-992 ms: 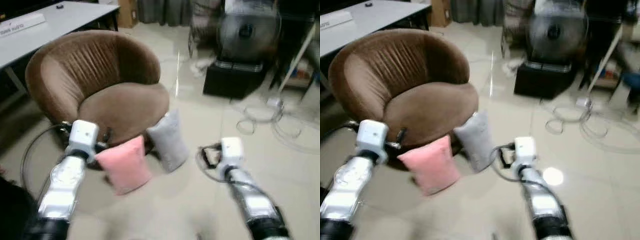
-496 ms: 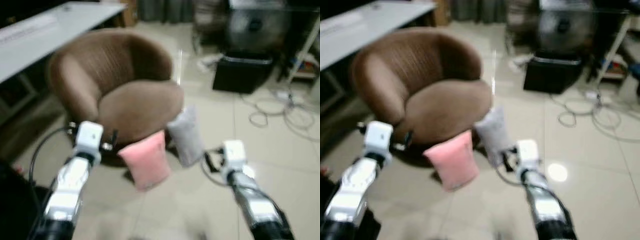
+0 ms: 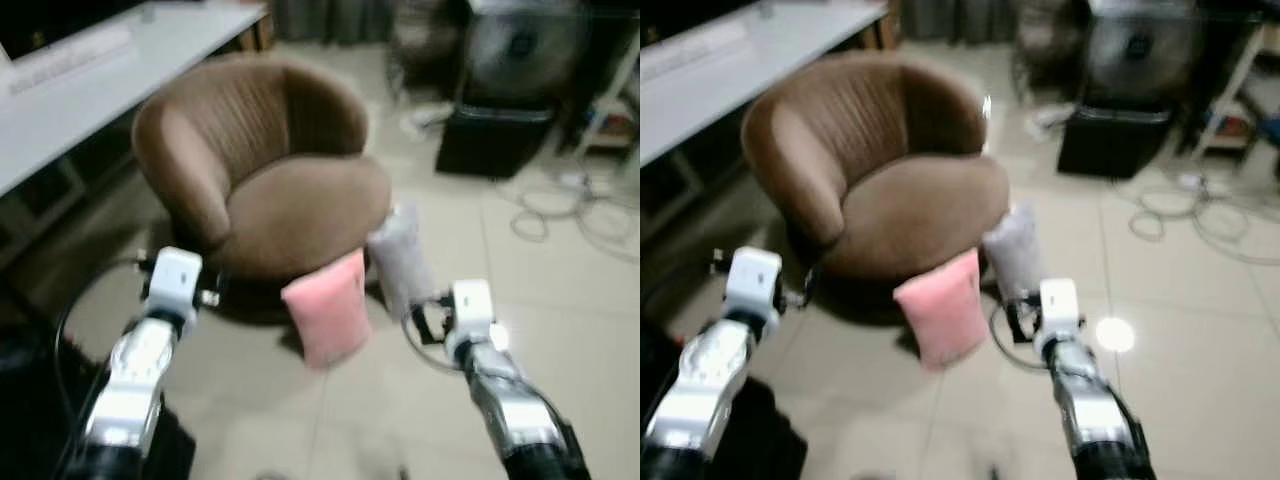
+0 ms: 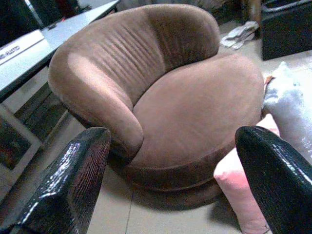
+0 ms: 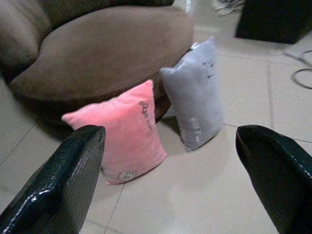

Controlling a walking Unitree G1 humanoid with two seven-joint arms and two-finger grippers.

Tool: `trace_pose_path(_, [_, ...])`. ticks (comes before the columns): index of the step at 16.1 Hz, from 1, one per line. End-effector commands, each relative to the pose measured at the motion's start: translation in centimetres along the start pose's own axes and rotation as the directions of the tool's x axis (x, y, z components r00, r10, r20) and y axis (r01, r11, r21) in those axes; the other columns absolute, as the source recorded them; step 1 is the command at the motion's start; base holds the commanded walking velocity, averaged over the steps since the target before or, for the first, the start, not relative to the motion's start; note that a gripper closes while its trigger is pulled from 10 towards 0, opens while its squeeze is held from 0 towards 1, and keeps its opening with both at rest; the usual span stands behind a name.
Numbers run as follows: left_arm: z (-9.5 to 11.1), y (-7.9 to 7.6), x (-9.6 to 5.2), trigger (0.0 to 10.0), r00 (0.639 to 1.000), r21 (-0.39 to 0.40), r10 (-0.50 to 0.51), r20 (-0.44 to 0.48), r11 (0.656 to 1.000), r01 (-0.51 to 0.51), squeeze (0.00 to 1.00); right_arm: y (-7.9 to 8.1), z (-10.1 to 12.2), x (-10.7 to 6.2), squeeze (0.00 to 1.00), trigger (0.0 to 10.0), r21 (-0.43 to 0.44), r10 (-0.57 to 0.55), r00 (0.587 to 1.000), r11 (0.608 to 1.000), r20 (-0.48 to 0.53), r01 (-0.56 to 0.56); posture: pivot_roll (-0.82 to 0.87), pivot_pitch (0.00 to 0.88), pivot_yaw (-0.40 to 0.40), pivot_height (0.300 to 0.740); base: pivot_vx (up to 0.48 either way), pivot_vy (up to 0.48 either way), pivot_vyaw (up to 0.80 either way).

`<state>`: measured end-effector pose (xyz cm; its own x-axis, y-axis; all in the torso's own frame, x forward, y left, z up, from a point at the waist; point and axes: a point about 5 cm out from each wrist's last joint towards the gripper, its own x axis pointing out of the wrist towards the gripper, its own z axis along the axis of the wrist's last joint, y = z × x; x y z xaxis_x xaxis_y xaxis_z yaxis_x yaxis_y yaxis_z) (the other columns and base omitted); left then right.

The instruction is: Move the pillow to the sofa from floor

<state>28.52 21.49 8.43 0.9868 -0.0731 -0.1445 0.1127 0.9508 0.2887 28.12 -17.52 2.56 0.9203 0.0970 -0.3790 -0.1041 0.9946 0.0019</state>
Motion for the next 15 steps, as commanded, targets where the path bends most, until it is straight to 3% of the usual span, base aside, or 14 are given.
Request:
trace_pose_path(1, [0.17, 0.58, -0.01, 10.0, 1.0, 0.02, 0.008, 0.003, 1.0, -0.008, 0.0, 0.73, 0.39, 0.18, 0.0, 10.0, 0.013, 0.017, 1.0, 1.0, 0.014, -0.017, 0.08, 0.0, 0.05, 0.74, 0.0, 0.446, -0.5])
trace_pose_path(6, [0.21, 0.67, 0.04, 10.0, 1.0, 0.028, 0.004, 0.002, 1.0, -0.004, 0.0, 0.71, 0.37, 0.17, 0.0, 10.0, 0.022, 0.009, 1.0, 1.0, 0.015, -0.009, 0.08, 0.0, 0.056, 0.74, 0.0, 0.44, -0.8])
trace_pose_path(8, [0.67, 0.54, 0.15, 10.0, 0.999, 0.025, -0.009, 0.036, 1.0, 0.008, 0.0, 0.74, 0.34, 0.14, 0.0, 10.0, 0.027, 0.005, 1.0, 1.0, 0.017, -0.006, 0.07, 0.0, 0.063, 0.74, 0.0, 0.0, -0.8])
trace_pose_path(10, [0.89, 0.39, 0.19, 10.0, 0.999, 0.069, -0.029, 0.046, 0.997, 0.026, 0.0, 0.79, 0.36, 0.09, 0.0, 10.0, 0.031, 0.004, 1.0, 1.0, 0.022, -0.005, 0.07, 0.0, 0.066, 0.74, 0.0, -0.369, -0.61])
trace_pose_path(15, [0.75, 0.08, 0.2, 10.0, 0.999, 0.054, -0.027, 0.047, 0.998, 0.024, 0.0, 0.6, 0.34, 0.08, 0.0, 10.0, 0.023, -0.008, 1.0, 1.0, 0.019, 0.008, 0.07, 0.0, 0.067, 0.74, 0.0, -0.384, 0.0])
